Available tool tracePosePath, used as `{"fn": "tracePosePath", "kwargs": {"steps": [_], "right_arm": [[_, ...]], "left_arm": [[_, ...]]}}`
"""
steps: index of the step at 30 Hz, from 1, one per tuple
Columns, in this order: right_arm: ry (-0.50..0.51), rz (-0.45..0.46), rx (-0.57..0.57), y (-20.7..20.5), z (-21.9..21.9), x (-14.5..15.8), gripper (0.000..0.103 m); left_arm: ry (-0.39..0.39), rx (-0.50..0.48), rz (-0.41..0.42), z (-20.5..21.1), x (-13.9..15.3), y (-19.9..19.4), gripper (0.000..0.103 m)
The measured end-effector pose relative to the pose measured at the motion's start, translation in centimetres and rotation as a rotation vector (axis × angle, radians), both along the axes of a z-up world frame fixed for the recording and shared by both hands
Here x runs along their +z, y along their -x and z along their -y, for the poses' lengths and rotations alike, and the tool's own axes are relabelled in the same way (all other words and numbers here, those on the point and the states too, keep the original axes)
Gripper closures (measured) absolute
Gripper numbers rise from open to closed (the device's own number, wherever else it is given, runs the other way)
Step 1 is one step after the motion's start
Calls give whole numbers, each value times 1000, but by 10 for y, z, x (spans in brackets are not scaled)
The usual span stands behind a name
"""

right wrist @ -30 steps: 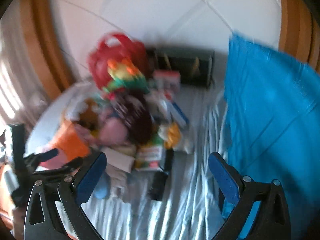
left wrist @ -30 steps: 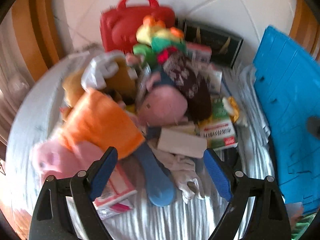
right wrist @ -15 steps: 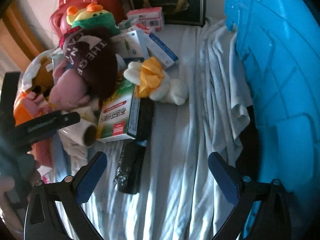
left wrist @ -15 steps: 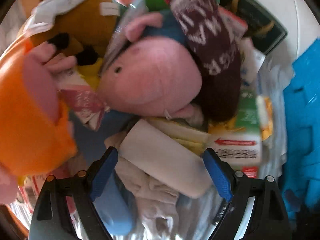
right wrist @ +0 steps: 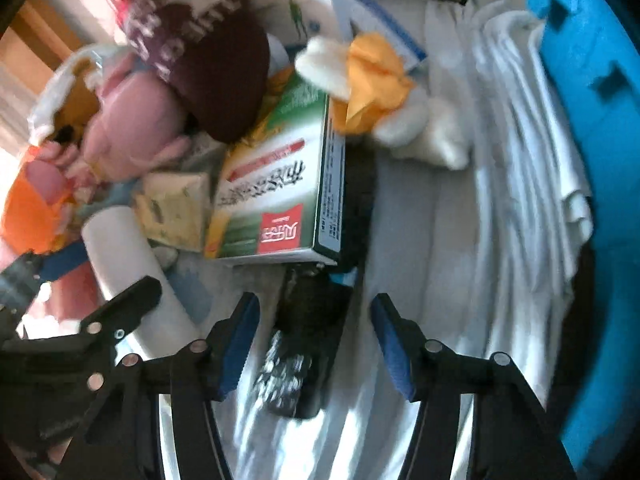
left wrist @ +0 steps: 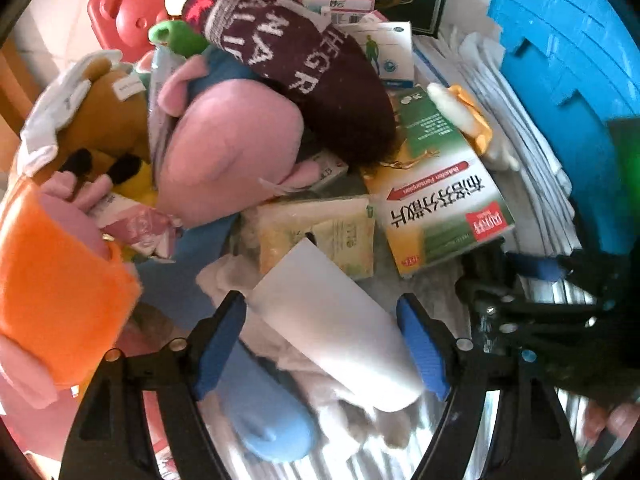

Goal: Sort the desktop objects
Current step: 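Grasp a black wrapped roll with the right tool while the left tool holds the paper roll, then carry the paper roll and black roll into the blue crate and release both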

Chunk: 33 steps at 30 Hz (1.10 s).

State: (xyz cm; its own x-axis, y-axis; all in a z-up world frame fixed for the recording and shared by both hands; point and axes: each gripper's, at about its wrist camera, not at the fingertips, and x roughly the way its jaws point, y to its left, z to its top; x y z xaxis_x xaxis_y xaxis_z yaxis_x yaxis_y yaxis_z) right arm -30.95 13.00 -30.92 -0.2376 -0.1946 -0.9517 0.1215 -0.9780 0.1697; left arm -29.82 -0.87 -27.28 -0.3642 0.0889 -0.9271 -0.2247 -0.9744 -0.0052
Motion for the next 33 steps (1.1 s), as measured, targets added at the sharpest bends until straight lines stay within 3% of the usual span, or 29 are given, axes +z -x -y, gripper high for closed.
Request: {"fn": "tracePosePath", "kwargs": {"steps": [2, 5, 9, 16, 19, 20, 22, 27, 33], "right_arm": [[-35, -20, 15, -1, 2, 2, 66], [-65, -8, -9, -11, -11, 5, 68], [-20, 53, -35, -33, -35, 3, 68], [-11, 14, -38, -35, -35, 3, 58], [-61, 0, -8, -27, -25, -4, 58], [-83, -18, 9, -27, -21, -2, 68], [-101, -15, 19, -29, -16, -1, 68], [-57, -49, 3, -47, -16, 23, 69], [-46, -163, -20, -72, -18, 75, 69]], "left_arm": [[-31, 4, 45, -3, -6, 6, 26], [-80, -28, 103, -10, -13, 6, 29], [-22, -96, 68, -23, -13, -9, 30], [14, -87, 76, -32, -15, -14, 30], [24, -116, 58, -36, -11, -23, 42], [22, -122, 58, -37, -9, -27, 45], [11, -120, 51, -36, -4, -32, 47], [-11, -103, -21, -30, 22, -51, 52], [-41, -93, -123, -12, 57, -62, 53]]}}
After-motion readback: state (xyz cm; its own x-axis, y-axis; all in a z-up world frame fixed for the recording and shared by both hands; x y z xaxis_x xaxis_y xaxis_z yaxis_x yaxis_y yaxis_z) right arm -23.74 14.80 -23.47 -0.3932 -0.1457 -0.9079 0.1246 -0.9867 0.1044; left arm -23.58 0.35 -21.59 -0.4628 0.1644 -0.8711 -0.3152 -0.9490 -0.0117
